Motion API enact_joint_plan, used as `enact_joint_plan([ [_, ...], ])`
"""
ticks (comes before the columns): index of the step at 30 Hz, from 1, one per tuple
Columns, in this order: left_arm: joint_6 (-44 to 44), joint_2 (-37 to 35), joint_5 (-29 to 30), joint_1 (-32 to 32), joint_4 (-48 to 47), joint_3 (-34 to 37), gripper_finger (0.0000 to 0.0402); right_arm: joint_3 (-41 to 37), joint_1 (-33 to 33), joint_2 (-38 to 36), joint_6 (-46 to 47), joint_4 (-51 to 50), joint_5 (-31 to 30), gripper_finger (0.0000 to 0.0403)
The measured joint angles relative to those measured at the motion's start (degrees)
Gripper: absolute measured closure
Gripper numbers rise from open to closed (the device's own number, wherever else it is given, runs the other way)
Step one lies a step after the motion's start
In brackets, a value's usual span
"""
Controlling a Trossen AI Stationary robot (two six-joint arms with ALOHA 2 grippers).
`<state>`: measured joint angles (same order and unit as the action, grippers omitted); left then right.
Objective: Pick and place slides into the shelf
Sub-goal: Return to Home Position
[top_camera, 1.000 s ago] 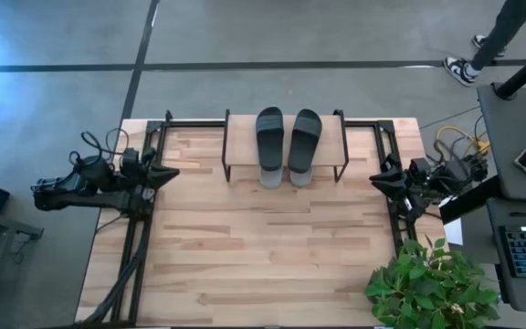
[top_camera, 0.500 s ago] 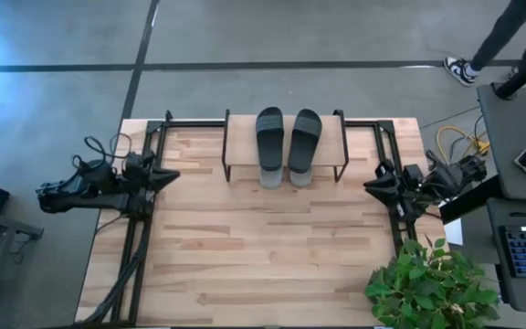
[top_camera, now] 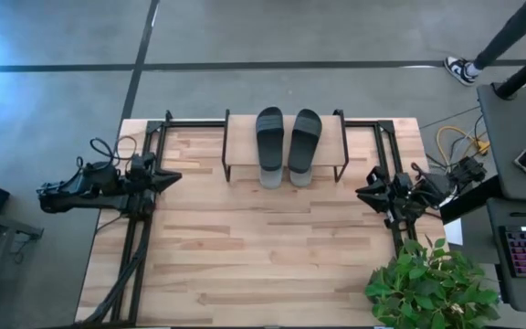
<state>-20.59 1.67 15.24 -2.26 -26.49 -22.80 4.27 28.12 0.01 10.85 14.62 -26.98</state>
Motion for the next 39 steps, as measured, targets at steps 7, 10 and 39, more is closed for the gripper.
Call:
enact_joint_plan([
  [7,-0.1,0.0,1.8,0.0,-0.2,0.8,0.0400,-3.8,0.0,0.1,-0.6,5.0,0.2,0.0335],
  [10,-0.4,0.0,1.8,0.0,0.0,1.0,0.0400,-3.8,0.0,0.0,-0.9,5.2,0.4,0.0335],
  [39,-1.5,0.0,7.4,0.0,0.1,3.5,0.0400,-3.8,0.0,0.0,1.7,0.6,2.4,0.0335],
])
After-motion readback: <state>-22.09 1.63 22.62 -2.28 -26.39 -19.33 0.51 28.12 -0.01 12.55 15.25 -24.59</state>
